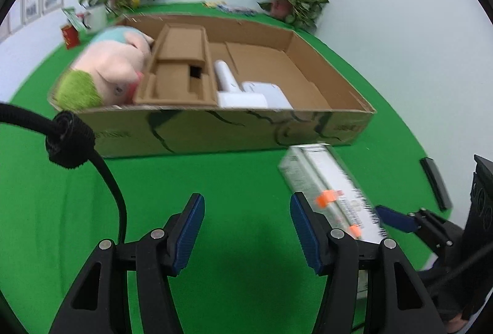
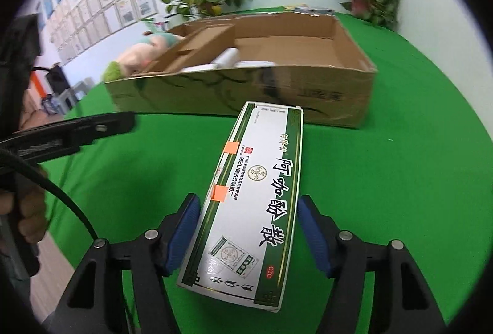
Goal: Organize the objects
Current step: 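Move the right gripper to the white-green medicine box and grasp it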
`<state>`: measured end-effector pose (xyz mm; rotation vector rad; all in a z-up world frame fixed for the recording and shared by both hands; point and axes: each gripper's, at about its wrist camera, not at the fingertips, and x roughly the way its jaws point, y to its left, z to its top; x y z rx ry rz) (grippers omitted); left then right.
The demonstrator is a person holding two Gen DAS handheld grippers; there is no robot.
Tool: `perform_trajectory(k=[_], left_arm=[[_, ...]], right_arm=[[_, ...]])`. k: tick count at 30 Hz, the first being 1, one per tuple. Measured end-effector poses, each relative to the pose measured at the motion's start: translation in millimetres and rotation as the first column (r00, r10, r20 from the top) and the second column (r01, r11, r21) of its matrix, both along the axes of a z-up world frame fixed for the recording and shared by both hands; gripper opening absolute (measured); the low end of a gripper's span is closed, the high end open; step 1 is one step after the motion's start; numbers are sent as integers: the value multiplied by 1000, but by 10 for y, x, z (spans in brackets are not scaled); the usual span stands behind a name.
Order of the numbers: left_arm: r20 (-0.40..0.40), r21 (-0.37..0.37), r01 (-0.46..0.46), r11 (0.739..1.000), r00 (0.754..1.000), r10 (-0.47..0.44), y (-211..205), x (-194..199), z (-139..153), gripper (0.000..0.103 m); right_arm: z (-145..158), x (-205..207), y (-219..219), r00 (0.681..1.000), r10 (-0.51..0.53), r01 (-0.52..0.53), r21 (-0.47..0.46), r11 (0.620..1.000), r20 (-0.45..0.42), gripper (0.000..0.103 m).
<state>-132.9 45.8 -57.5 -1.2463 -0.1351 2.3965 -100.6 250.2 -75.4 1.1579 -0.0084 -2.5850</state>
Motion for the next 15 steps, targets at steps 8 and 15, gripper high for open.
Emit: perform_trajectory(k=[8,15], left_arm=[[181,280,139,950,964,-194,166,-126,-280,66],[248,358,156,921,935,-255,284,-185,-476,67]], right_arm=[[41,128,-185,997,45,-45,2,999,-62,83],[-75,123,-307,999,28,-27,82,996,-16,87]])
